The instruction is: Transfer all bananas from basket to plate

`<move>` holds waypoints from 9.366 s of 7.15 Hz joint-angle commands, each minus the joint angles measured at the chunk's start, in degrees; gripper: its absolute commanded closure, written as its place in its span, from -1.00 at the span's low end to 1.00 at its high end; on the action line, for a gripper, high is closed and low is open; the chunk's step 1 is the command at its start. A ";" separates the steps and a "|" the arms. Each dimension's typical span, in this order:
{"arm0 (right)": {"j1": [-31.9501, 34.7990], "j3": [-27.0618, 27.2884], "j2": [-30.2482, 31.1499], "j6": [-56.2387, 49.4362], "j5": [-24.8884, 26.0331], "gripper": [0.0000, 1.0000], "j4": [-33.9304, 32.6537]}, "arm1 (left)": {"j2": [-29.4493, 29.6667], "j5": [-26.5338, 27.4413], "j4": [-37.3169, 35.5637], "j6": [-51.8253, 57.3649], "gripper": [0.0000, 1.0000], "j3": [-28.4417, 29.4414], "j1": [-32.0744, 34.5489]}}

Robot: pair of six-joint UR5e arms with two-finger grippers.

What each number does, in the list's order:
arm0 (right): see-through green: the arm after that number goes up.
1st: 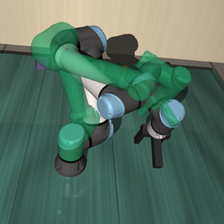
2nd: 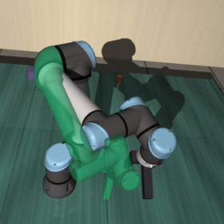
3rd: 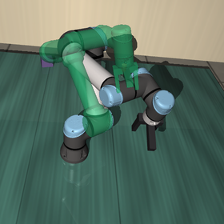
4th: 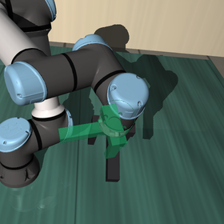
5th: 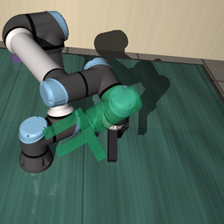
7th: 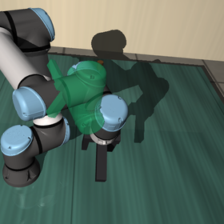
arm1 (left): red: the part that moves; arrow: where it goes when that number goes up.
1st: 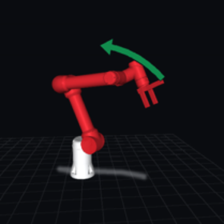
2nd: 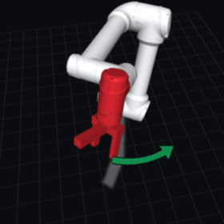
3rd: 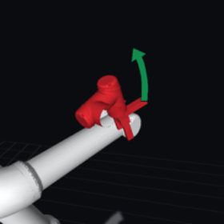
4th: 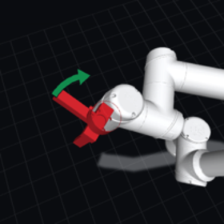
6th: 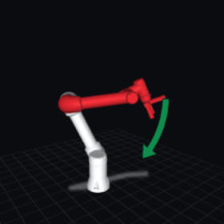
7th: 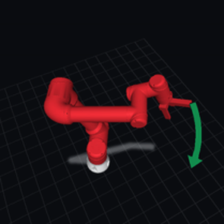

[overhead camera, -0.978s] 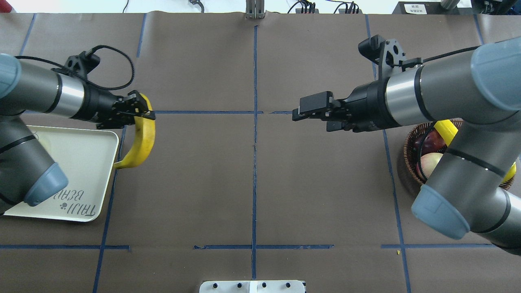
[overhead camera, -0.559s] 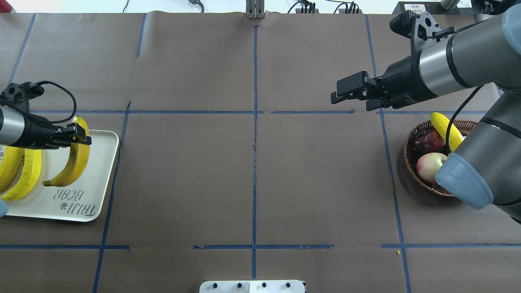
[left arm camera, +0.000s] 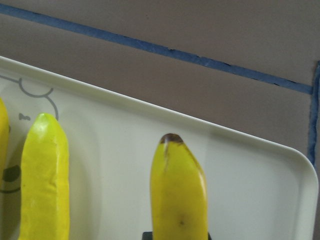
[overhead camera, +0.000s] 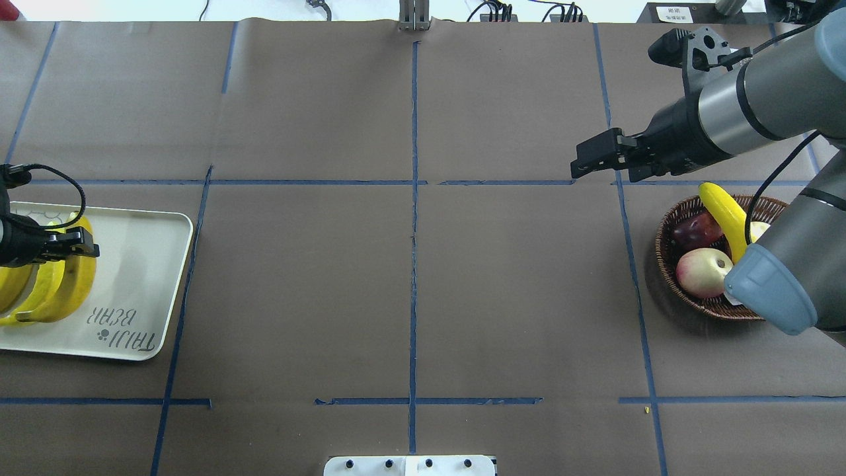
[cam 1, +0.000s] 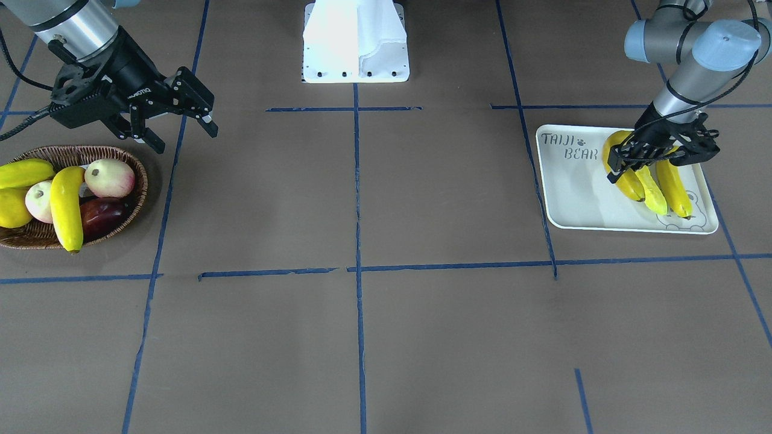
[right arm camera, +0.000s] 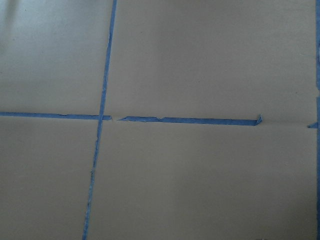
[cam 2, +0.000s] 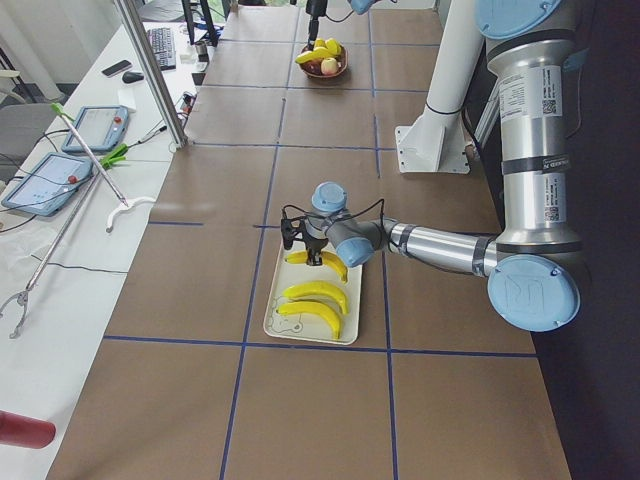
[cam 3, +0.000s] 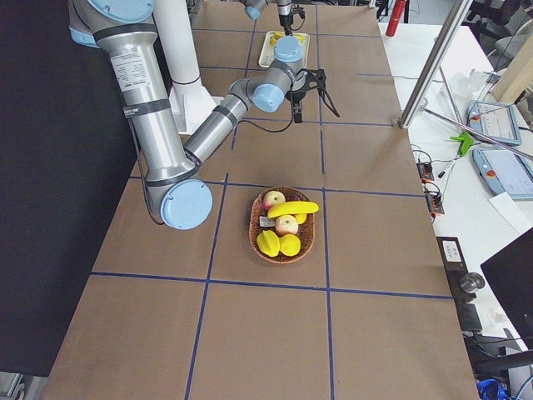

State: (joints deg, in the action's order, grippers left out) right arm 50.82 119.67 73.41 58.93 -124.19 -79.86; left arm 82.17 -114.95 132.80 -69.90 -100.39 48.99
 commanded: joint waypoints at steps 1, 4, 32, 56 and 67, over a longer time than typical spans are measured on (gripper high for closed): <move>0.33 0.03 0.95 -0.66 0.00 -0.99 -0.12 | 0.53 0.08 0.44 0.03 -0.99 1.77 -0.12; 4.19 1.86 6.98 -15.24 -0.27 -0.99 -6.07 | 0.80 -1.85 0.10 -0.06 -0.99 -0.84 0.49; 15.36 2.06 15.77 -21.22 -21.07 0.99 -2.58 | 10.45 -9.59 -10.02 -3.55 -0.99 -6.66 4.45; -28.76 -17.19 1.30 26.06 19.86 0.93 63.86 | 46.32 3.77 5.28 -30.47 1.00 7.05 -21.04; -4.21 2.13 1.74 19.54 3.90 -0.99 16.93 | 27.46 -1.69 -26.89 -9.34 1.00 -9.43 -4.61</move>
State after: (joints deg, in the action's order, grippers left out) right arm 39.37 118.88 75.12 83.41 -115.30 -50.98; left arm 113.55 -117.33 115.99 -86.18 -104.59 42.67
